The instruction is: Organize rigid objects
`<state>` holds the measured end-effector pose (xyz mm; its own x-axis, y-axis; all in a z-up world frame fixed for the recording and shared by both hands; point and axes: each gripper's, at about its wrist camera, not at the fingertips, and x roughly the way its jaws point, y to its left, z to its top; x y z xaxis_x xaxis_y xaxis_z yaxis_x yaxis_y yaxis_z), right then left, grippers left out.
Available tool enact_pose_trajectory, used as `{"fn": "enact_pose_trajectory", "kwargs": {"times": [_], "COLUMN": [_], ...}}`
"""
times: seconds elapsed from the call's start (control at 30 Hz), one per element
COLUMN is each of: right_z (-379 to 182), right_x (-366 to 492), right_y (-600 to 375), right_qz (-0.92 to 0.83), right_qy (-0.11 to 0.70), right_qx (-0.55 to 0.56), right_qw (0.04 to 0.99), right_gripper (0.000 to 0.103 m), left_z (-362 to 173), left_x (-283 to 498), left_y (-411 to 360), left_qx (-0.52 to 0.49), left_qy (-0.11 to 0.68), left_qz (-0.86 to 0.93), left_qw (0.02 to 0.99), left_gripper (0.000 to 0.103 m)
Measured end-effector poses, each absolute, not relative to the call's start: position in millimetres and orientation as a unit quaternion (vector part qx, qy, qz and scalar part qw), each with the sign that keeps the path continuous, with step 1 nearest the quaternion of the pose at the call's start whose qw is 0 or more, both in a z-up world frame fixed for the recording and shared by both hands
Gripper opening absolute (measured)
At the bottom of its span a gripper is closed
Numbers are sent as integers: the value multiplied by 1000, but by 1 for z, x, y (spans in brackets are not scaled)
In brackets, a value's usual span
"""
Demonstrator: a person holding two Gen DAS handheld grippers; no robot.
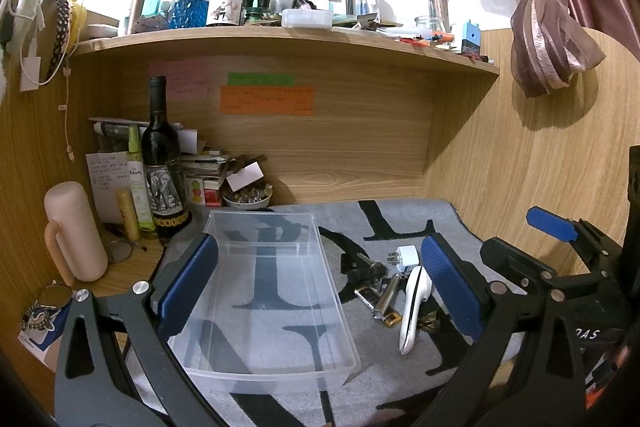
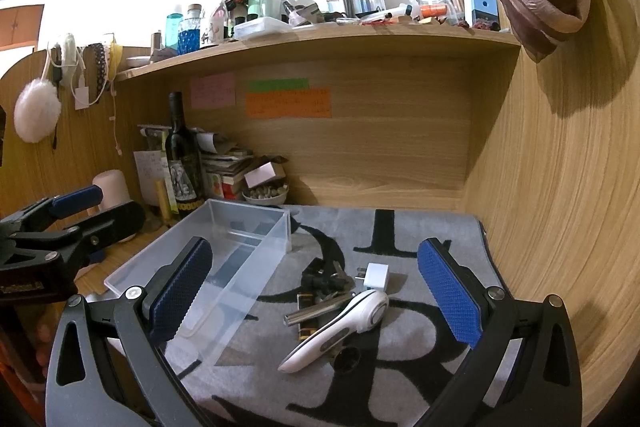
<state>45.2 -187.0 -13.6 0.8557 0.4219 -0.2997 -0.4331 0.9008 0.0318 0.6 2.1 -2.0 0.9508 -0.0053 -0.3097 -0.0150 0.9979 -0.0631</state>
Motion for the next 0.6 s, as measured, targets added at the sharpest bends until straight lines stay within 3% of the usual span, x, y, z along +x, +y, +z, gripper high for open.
{"fn": "enact_pose_trajectory", "kwargs": {"times": [0.6], "right_z": [-13], "right_x": [48], "right_y": [-186], "right_qz": [220], "right_qy": [161], "right_qx": [-17], "right_qw": [962], "right_gripper": [103], "left_z": [-3], "left_x": [7], "left_y": [2], "left_qx": [-32], "left_qy": [162], "left_qz": [3], "left_qw": [986], "left_gripper": [103]}}
